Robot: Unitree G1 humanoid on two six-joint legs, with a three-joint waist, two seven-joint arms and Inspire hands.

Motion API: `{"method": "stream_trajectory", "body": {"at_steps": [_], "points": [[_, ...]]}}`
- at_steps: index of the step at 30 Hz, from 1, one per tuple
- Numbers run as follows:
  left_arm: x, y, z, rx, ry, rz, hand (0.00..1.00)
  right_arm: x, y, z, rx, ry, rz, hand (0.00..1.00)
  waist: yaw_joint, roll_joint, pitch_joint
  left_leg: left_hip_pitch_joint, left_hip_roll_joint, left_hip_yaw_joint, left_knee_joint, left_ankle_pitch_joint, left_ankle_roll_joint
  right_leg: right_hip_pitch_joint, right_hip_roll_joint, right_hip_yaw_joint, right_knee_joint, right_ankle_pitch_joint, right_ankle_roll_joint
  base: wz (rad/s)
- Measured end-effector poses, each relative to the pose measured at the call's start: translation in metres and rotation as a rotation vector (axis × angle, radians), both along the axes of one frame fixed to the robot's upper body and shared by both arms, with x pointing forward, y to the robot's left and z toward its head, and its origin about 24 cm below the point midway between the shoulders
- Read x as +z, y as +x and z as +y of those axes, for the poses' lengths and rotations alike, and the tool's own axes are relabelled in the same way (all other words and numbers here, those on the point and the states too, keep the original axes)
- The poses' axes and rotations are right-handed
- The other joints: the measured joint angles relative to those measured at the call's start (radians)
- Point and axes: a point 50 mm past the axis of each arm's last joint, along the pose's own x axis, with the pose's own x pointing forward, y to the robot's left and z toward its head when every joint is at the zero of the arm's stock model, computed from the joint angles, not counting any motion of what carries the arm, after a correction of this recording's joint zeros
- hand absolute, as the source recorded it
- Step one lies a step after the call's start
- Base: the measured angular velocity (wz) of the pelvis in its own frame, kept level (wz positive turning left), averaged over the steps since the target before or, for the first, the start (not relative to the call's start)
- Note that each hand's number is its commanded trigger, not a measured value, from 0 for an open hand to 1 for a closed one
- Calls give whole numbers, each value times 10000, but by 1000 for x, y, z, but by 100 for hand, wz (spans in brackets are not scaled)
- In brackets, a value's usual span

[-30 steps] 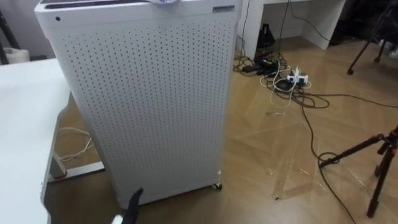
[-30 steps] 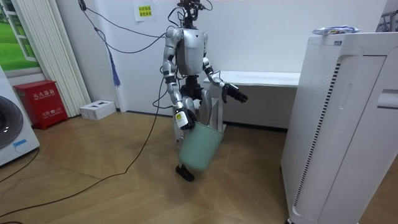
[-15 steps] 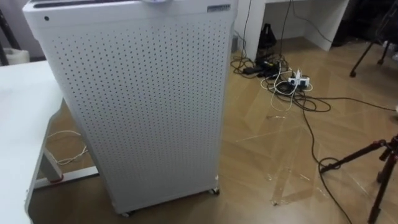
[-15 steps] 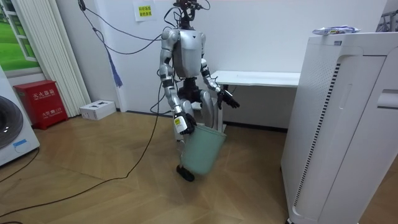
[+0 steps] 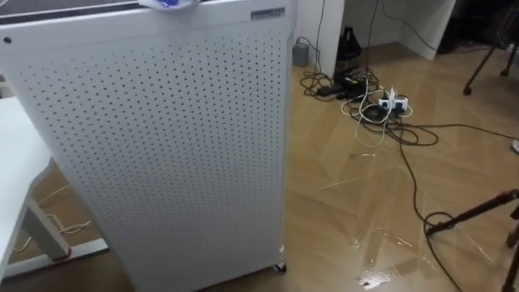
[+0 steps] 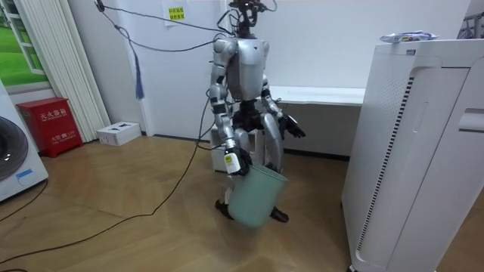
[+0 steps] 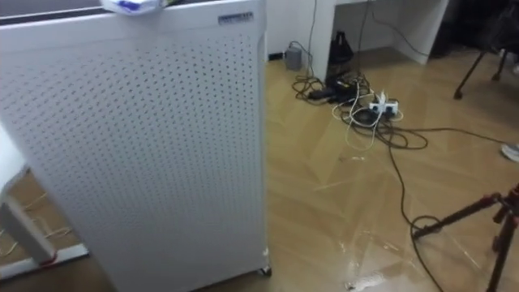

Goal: Pick garbage

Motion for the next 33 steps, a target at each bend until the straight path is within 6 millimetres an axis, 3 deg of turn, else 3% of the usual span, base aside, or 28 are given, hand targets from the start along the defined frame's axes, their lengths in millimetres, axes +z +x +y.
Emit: {"method": "stream_trajectory", "body": {"at_steps": [1,2,3,4,5,7,8,9,10,12,14,15,16,17,18,24,27,30,33], "points": [[1,6,-1,-12,-46,-145,0,0,0,-1,-33,-28,-14,100,16,-43,-1,-3,-124,107,311,-438,79,62,-250,-223,321,-84,156,-7],[1,8,-2,-7,-65,-217,0,0,0,-1,-77,-49,-21,100,17,-42,-7,15,-170,140,458,-616,147,26,-342,-349,627,-95,181,0],[2,15,-3,-53,-76,-387,0,1,1,-2,-239,-59,-72,100,9,-52,1,97,-222,249,699,-922,264,-228,-565,-568,1615,-18,323,0],[4,20,-2,-78,-55,-540,0,1,3,-3,-380,-130,-153,100,24,-26,-18,266,-316,305,838,-1205,341,-639,-830,-572,2921,303,706,5],[4,22,-2,-76,-29,-598,0,2,5,-3,-407,-177,-197,100,0,-74,7,362,-377,303,880,-1334,394,-835,-926,-579,3531,573,725,12],[5,26,-2,-82,32,-734,0,3,8,-5,-708,-212,-317,100,1,60,-13,912,-471,167,921,-1794,529,-1487,-1100,-544,5375,2140,728,19],[6,28,-2,-78,53,-786,0,3,8,-5,-743,-223,-329,100,-1,121,-20,1067,-487,64,887,-1880,559,-1566,-1104,-572,5655,2332,746,15],[7,32,-2,-39,152,-917,0,3,10,-5,-717,-215,-383,100,-20,145,-12,1360,-520,-22,707,-1976,589,-1884,-1139,-661,6030,2180,745,19],[8,33,-3,30,176,-984,0,5,14,-4,-673,-188,-557,100,-64,229,56,1573,-520,-226,563,-2029,593,-2358,-1082,-846,6173,1779,619,28],[9,35,-5,62,168,-1089,0,7,19,-3,-641,-193,-830,100,-261,284,83,1790,-517,-580,327,-2035,597,-3030,-965,-1130,5732,1394,557,47],[9,36,-7,159,185,-1161,0,9,24,-3,-627,-217,-1080,100,-270,243,95,2081,-516,-769,7,-2041,564,-3529,-935,-1085,4541,1279,588,31],[10,37,-7,185,193,-1232,0,10,25,-3,-629,-233,-1212,100,-290,239,92,2268,-512,-960,-130,-2071,505,-3612,-942,-1112,3390,1296,593,42],[13,41,-7,239,283,-1498,0,10,24,-2,-643,-229,-1277,100,-335,198,78,2380,-518,-1198,-141,-2147,419,-3562,-922,-1075,1880,1626,562,49],[14,44,-8,274,323,-1654,0,10,24,-2,-652,-249,-1287,100,-333,226,73,2400,-493,-1343,-105,-2203,367,-3517,-861,-1074,1542,2076,395,58],[17,49,-10,294,336,-1949,0,10,22,-2,-667,-258,-1235,100,-368,324,-3,2523,-365,-1572,-174,-2243,285,-3190,-663,-1116,996,2228,369,39],[28,54,-10,438,582,-2843,0,8,14,-3,-483,-382,-1010,100,-240,326,16,3694,9,-1598,-1129,-2218,101,-1725,-69,-1115,-266,2272,330,8],[45,69,-13,621,580,-3958,0,9,14,-6,-556,-455,-1044,100,-185,240,63,3809,35,-1657,-1223,-2219,98,-1486,0,-1071,-550,2279,342,9],[48,62,-12,658,715,-4121,0,8,13,-5,-423,-497,-1006,100,67,197,97,3901,87,-1720,-1235,-2219,98,-1347,112,-984,-871,2377,340,-3],[57,65,-10,728,961,-4568,0,10,21,-5,-233,-571,-1163,100,69,196,104,3851,86,-1835,-1246,-2219,97,-1268,134,-988,-1035,2386,348,15]]}}
